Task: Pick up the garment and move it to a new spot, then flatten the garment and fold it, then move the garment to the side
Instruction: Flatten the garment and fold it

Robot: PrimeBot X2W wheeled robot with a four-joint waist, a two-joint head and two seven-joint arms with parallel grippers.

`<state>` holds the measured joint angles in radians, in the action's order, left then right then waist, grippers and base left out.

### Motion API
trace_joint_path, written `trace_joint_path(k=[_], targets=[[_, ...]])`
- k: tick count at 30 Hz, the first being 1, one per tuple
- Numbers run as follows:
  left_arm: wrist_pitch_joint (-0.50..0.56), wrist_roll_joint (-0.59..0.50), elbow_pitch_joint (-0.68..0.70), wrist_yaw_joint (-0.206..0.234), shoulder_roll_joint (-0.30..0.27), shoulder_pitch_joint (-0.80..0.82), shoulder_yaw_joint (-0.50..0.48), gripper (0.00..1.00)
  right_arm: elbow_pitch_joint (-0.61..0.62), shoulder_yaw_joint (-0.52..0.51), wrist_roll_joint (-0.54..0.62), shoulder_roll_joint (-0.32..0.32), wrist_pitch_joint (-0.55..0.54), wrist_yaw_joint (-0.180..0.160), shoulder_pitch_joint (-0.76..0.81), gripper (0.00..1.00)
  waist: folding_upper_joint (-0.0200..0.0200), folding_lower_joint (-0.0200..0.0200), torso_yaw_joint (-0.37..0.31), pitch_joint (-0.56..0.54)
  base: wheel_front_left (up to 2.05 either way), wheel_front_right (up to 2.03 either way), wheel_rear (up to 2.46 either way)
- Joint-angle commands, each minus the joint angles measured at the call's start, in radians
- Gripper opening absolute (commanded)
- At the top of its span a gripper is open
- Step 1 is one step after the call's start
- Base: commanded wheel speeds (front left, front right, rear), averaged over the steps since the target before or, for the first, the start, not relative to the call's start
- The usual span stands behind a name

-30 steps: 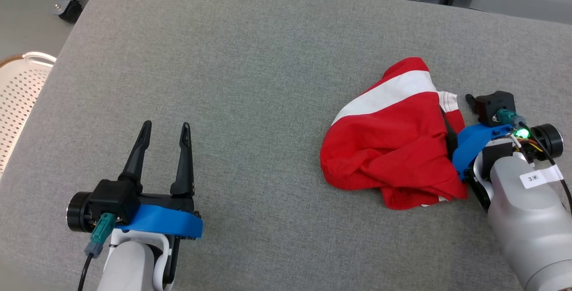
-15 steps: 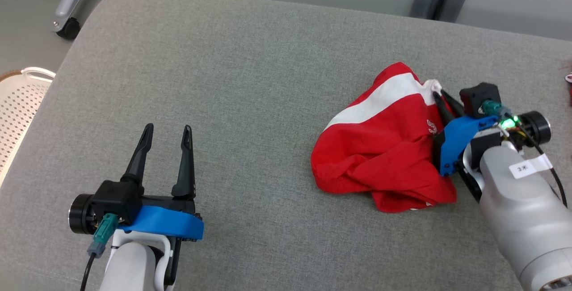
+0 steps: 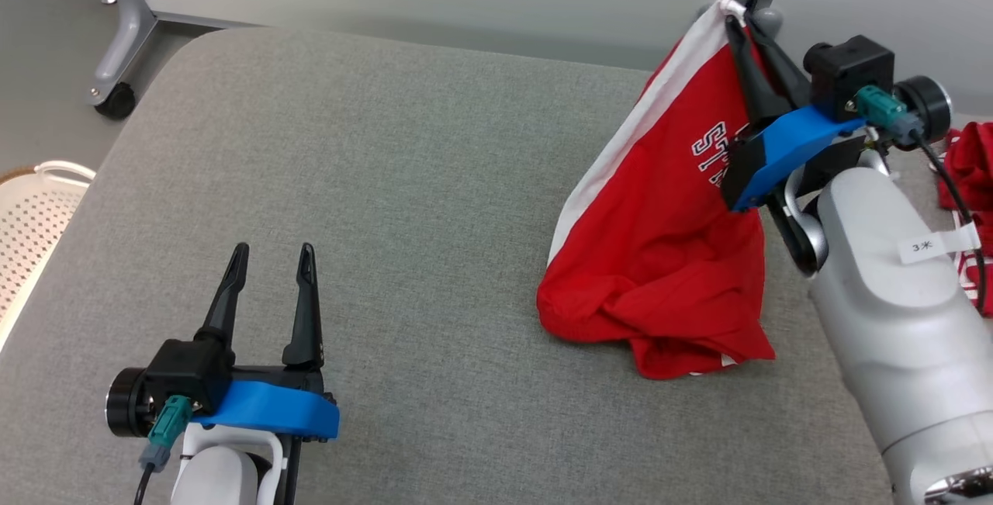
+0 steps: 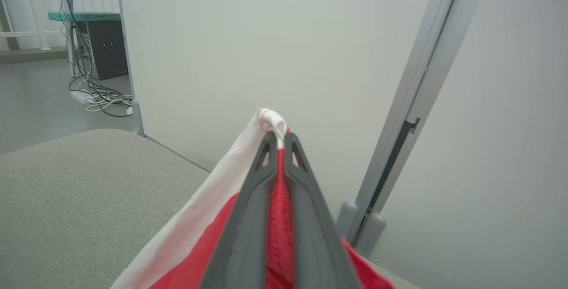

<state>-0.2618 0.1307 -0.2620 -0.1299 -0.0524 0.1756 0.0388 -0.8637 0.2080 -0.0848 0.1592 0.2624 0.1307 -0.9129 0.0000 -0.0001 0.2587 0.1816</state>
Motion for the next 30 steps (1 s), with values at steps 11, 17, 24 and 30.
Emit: trace_joint_path(k=[11, 17, 24, 30], targets=[[-0.004, -0.007, 0.010, -0.001, 0.001, -0.055, -0.017, 1.00, 0.283, 0.095, -0.076, 0.002, 0.003, 0.000, 0.282, 0.00, 0.0000, 0.0001, -0.135, -0.075, 0.00, 0.00, 0.00], [-0.004, -0.010, 0.011, -0.001, 0.001, -0.071, -0.021, 1.00, 0.405, 0.112, -0.097, 0.035, 0.003, 0.000, 0.466, 0.00, 0.0000, 0.0001, -0.186, -0.099, 0.00, 0.00, 0.00], [-0.004, -0.012, 0.014, -0.001, 0.002, -0.089, -0.019, 1.00, 0.542, 0.101, -0.115, 0.063, 0.003, 0.000, 0.716, 0.00, 0.0000, 0.0001, -0.238, -0.117, 0.00, 0.00, 0.00], [-0.004, -0.010, 0.014, -0.001, 0.002, -0.101, -0.008, 1.00, 0.588, 0.048, -0.126, 0.048, 0.003, 0.000, 0.901, 0.00, 0.0000, 0.0001, -0.255, -0.121, 0.00, 0.00, 0.00]])
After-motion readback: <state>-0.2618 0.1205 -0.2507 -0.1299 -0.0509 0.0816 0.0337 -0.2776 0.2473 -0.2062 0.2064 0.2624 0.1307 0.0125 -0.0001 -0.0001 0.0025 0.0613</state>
